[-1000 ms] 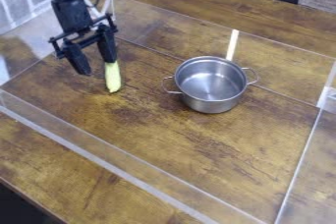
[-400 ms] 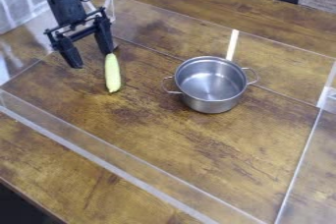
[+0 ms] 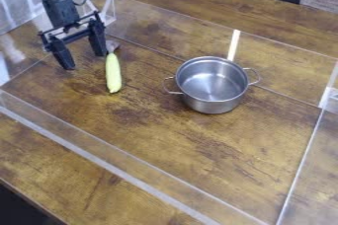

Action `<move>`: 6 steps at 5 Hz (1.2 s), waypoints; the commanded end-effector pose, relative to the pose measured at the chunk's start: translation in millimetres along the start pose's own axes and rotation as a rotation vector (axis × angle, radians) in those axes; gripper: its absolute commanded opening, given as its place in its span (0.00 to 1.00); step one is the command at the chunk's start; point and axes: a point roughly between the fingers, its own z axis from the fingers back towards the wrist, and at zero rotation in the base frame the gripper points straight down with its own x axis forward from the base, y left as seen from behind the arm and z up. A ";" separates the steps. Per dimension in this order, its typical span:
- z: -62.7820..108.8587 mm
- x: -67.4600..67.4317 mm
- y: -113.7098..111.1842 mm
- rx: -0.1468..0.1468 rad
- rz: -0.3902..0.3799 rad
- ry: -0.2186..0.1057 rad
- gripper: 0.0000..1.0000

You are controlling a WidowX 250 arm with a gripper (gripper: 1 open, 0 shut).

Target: Move the green spoon to the left

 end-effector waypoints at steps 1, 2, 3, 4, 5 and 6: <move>30.3 4.5 2.5 -0.059 0.029 -0.031 1.00; 34.8 10.2 3.5 -0.071 0.066 -0.011 1.00; 34.3 -0.5 5.0 -0.075 0.078 0.000 1.00; 34.9 -10.5 6.4 -0.080 0.092 0.008 1.00; 36.2 -21.1 7.3 -0.085 0.103 0.016 1.00; 31.2 -23.8 -4.2 -0.067 0.067 0.026 1.00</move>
